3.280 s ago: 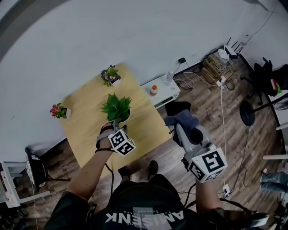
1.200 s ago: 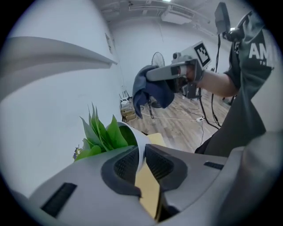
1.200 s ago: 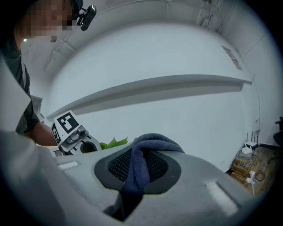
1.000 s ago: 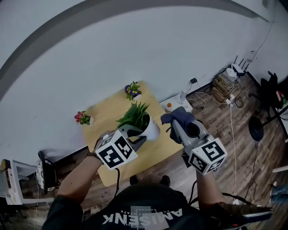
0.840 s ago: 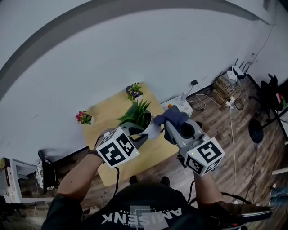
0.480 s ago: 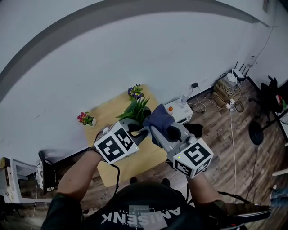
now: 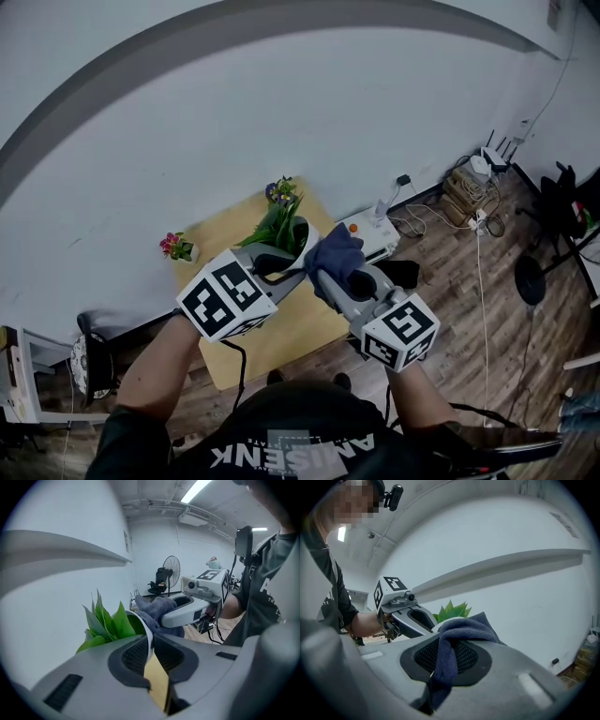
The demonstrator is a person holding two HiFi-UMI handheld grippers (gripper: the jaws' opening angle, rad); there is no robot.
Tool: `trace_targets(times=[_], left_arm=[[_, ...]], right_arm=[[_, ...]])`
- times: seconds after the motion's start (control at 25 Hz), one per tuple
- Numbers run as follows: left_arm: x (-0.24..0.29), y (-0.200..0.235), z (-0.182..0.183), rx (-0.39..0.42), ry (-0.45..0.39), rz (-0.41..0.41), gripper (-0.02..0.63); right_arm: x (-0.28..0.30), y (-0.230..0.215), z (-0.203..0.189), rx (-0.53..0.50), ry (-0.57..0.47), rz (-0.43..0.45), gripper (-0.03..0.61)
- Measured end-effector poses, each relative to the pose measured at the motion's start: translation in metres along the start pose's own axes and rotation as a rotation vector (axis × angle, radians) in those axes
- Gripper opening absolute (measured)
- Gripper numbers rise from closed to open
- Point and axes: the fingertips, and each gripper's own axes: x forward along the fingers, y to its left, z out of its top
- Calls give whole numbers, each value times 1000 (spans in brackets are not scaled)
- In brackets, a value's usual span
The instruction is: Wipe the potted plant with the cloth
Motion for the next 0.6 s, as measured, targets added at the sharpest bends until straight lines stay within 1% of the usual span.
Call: trace_targets(times=[0.32,0.44,0.52,0.6], left_arm=[[-5,0,-2,17,8,10,35],[-7,-2,-4,47,15,17,34],[-8,-5,-4,70,17,14,34],[-9,-8,-5,90,14,3,34]], right_arm=[[-6,-19,-32,70,44,-53,45],[-9,-25,-44,86,78,-69,46],[-13,-30,-44,92,85,-79,45],[-17,-31,-31,88,60,-77,45]])
